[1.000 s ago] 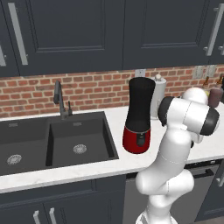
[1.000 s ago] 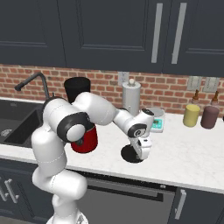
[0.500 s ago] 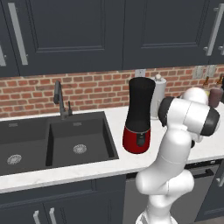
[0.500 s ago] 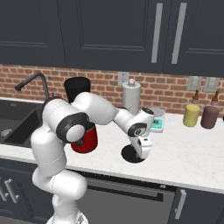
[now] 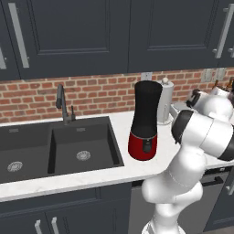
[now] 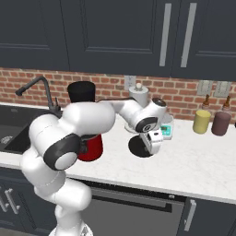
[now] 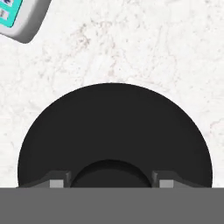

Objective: Close the lid blender by securely placing the lid on top.

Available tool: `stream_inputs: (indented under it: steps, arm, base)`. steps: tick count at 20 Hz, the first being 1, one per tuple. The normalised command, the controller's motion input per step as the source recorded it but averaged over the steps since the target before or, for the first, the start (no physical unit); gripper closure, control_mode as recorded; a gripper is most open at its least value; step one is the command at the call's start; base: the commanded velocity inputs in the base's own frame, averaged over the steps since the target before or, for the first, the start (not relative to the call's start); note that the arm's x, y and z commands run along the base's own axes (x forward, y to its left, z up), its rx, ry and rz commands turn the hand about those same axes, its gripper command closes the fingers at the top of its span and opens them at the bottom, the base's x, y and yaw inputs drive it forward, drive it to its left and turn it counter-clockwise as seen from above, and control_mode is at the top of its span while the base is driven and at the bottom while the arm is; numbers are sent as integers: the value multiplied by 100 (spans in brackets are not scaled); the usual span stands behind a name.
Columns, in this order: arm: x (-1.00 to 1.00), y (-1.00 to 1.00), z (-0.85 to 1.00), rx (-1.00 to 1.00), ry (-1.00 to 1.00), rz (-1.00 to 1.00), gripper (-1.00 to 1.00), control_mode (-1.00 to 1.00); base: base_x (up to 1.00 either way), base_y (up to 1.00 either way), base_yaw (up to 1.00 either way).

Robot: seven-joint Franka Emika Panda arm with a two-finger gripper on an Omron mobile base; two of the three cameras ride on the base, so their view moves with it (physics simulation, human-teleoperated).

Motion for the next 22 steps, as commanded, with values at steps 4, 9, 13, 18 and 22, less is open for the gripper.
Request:
stream_inputs:
  steps: [4, 9, 13, 18, 22]
  arm:
    - [0, 4, 100, -6, -20, 0, 100, -100]
    - [0, 21, 100, -12, -20, -1, 100, -100]
    - [0, 34, 100, -14, -15, 0, 100, -100]
    - [2, 52, 100, -14, -3, 0, 100, -100]
    - [0, 71, 100, -8, 0, 2, 100, -100]
  base:
    - [0, 0, 0]
    - [0, 0, 0]
    - [0, 0, 0]
    - [0, 0, 0]
    - [0, 0, 0]
